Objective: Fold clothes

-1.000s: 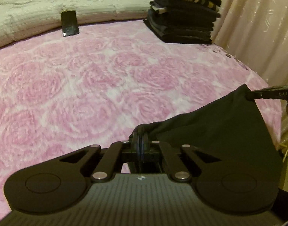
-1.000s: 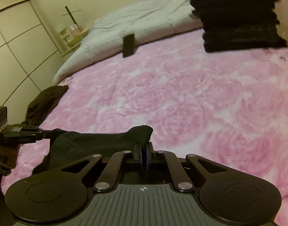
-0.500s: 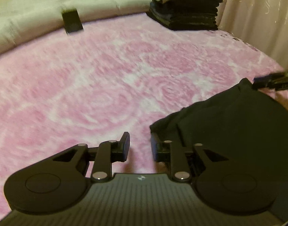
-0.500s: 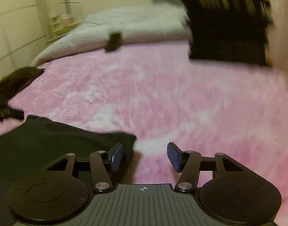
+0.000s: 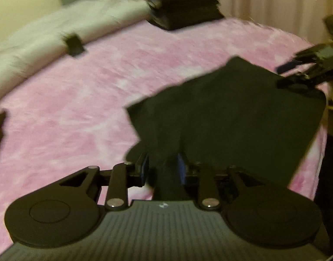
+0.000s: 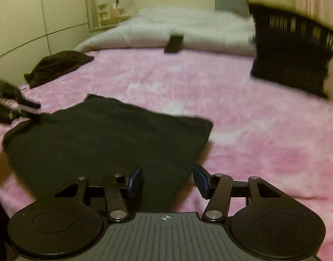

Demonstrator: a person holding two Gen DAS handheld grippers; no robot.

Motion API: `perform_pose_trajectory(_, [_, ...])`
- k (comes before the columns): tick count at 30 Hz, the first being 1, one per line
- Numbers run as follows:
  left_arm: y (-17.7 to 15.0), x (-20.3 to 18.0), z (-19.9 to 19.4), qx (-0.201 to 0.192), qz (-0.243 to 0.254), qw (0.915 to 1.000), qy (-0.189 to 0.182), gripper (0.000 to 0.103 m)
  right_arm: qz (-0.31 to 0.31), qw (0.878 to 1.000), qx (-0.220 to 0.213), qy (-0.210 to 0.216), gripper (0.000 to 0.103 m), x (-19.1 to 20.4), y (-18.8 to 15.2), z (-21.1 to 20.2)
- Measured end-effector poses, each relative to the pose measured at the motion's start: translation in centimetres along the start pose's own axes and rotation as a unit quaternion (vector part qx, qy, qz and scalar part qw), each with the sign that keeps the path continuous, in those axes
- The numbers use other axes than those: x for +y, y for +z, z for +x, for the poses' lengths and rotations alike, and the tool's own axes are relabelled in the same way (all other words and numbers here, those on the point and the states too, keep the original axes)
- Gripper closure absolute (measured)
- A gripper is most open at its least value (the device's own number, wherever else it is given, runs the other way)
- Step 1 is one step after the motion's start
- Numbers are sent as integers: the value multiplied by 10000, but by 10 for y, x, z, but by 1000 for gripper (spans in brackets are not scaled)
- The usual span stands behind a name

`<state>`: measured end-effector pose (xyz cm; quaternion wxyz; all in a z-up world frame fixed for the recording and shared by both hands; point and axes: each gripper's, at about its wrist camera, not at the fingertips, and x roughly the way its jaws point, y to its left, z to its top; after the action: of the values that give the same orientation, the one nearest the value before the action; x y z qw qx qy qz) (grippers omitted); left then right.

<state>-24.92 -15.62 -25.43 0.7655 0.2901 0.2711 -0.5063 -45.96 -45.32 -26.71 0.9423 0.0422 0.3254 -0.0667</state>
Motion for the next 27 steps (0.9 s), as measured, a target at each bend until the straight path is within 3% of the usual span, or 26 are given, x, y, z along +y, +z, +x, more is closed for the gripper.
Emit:
perform_pose_trajectory(5, [-19,-24,-61,-475,262,9967,600,78,75,9985,-243,490,48,40,-29,-31])
perform_pose_trajectory(11, [-56,-37,-41,-144,-72,9993,346,78,979,9944,-190,357,48,23,-60,-30])
perform_pose_trajectory(14, [-66,-22,-38,-182,-501,9982,266,78,930,9955,-62,145,48,17,-58,-39])
perform_pose_trajectory(18, [-67,-20,-46,-24,-265,9963,817,79,-345,9993,-61,-120,48,47,-49,-60])
perform_pose_trajectory(22, [-61,-50,-71,-481,600,9923,974,76,-1868,9821,47,-217,48,89,-51,-56])
perform_pose_trajectory(24, [-58,-73,-73,-628,1312,9851,921,60,-2475,9684,221,-220,48,103,-57,-45])
perform_pose_trajectory(27, [-63,-109,-57,-461,2575,9619,793,52,-3313,9421,449,-270,48,117,-66,-23])
